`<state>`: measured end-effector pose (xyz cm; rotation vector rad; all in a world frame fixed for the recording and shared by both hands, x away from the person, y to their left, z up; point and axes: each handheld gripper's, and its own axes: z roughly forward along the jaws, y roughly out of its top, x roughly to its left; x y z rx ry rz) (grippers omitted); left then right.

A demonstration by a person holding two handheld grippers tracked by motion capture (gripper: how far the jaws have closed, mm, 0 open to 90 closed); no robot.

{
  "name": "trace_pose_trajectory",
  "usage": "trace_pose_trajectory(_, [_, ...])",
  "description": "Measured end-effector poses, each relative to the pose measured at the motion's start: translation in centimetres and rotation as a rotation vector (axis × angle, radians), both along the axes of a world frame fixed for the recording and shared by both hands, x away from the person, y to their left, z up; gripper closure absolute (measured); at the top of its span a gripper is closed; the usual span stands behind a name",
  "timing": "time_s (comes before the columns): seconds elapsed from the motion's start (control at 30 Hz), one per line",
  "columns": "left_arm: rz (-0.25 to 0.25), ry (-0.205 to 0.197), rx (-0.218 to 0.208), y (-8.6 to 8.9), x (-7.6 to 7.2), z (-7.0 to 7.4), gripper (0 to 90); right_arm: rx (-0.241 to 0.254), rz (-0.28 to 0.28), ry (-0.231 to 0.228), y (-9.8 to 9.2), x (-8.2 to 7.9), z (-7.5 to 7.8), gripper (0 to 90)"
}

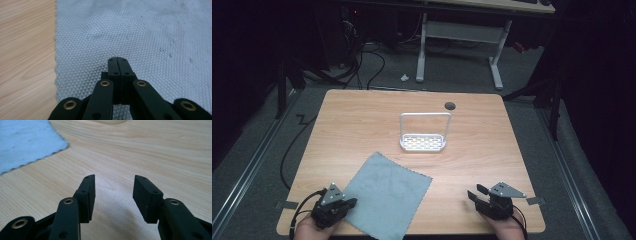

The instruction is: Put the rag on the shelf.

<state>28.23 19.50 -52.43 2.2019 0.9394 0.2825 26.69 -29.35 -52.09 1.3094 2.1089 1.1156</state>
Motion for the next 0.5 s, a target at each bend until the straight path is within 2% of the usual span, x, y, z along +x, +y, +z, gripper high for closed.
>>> trace_pose_trajectory(0.1, [-0.06,-0.013,0.007,-2.7,-0.2,0.0,89.6,0.0,0.005,0.001,0.1,0.0,0.0,54.3])
trace_pose_trajectory(0.13, [-0.06,-0.013,0.007,-2.7,-0.2,0.0,88.6,0.0,0.005,0.001,0.1,0.0,0.0,54.3])
trace_pose_trajectory(0.23, [-0.101,-0.016,-0.015,-4.3,-0.1,-0.1,85.7,-0.004,0.021,0.005,0.9,0.2,-0.1,56.0])
trace_pose_trajectory(0.27, [-0.103,-0.039,-0.01,-4.7,-0.2,0.1,85.5,0.002,0.028,0.006,1.2,0.3,-0.1,56.9])
trace_pose_trajectory(0.3, [-0.103,-0.039,-0.01,-4.7,-0.2,0.1,85.1,0.002,0.028,0.006,1.2,0.3,-0.1,56.9])
trace_pose_trajectory(0.37, [-0.082,-0.068,-0.026,-4.3,-0.2,0.4,84.1,-0.003,0.055,0.009,2.4,0.3,-0.1,59.5])
trace_pose_trajectory(0.4, [-0.056,-0.081,-0.028,-3.9,-0.1,0.5,82.6,-0.015,0.071,0.004,2.9,0.3,-0.1,62.8])
trace_pose_trajectory(0.43, [-0.035,-0.087,-0.026,-3.5,0.1,0.5,82.4,-0.023,0.095,0.007,3.6,0.3,0.1,70.2])
trace_pose_trajectory(0.47, [0.0,-0.091,-0.01,-2.7,0.5,0.3,83.7,-0.048,0.15,-0.002,5.3,0.1,0.4,85.0])
trace_pose_trajectory(0.5, [0.011,-0.086,-0.007,-2.5,0.7,0.1,86.0,-0.068,0.181,-0.009,6.1,0.0,0.6,88.8])
